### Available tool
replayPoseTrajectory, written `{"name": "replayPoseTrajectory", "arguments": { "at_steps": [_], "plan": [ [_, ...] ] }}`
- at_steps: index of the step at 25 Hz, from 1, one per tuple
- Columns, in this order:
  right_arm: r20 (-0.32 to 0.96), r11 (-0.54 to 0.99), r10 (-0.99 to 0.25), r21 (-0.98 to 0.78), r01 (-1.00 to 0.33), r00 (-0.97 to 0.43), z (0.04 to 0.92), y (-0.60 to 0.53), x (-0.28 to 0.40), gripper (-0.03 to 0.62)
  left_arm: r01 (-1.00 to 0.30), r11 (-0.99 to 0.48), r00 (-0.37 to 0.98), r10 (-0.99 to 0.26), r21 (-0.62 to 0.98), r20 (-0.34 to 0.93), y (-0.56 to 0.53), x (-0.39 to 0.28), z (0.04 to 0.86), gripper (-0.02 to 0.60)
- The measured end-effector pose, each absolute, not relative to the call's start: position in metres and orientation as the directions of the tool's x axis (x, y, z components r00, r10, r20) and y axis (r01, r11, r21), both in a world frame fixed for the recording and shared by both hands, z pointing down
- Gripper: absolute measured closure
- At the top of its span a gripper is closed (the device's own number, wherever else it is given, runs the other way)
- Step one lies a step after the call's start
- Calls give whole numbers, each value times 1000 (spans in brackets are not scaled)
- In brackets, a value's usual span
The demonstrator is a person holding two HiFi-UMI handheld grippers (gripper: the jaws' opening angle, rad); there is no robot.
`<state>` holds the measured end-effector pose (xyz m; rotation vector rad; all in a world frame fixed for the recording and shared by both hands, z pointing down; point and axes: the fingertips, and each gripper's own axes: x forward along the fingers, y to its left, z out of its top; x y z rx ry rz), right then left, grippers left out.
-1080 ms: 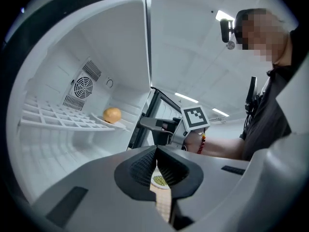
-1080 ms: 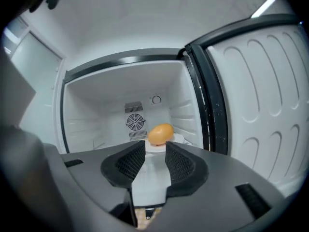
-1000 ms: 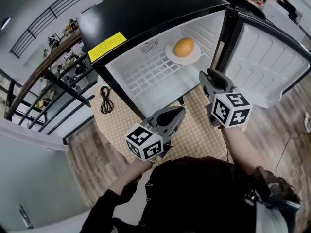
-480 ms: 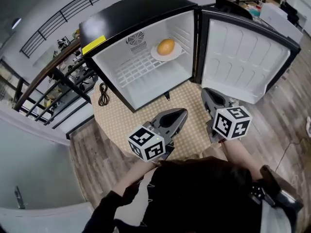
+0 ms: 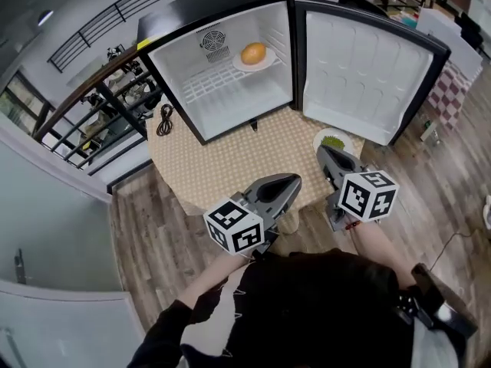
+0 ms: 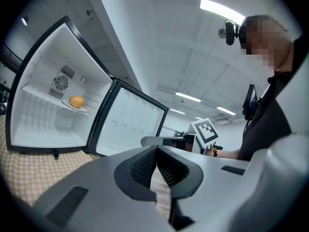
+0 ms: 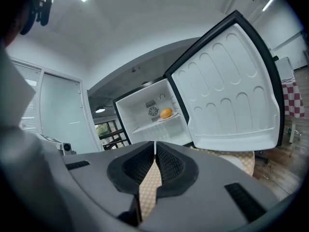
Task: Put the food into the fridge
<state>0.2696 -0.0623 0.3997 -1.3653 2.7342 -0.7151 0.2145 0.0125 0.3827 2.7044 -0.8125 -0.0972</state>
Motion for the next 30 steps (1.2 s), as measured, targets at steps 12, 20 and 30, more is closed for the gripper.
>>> {"name": "replayPoseTrajectory", "arguments": {
  "at_steps": [12,20,30],
  "plan": [
    [226,523,-745,-387,-759,-628,421,5,300,577,-546,-775,825,-564,317,41,72,240,389,568],
    [225,526,-742,-390,-756,-632,423,25,302,577,-544,-783,828,-560,300,40,88,247,385,569],
    [230,497,-765,-383,-779,-601,422,39,308,579,-510,-807,850,-525,296,33,98,252,382,569]
  ]
}}
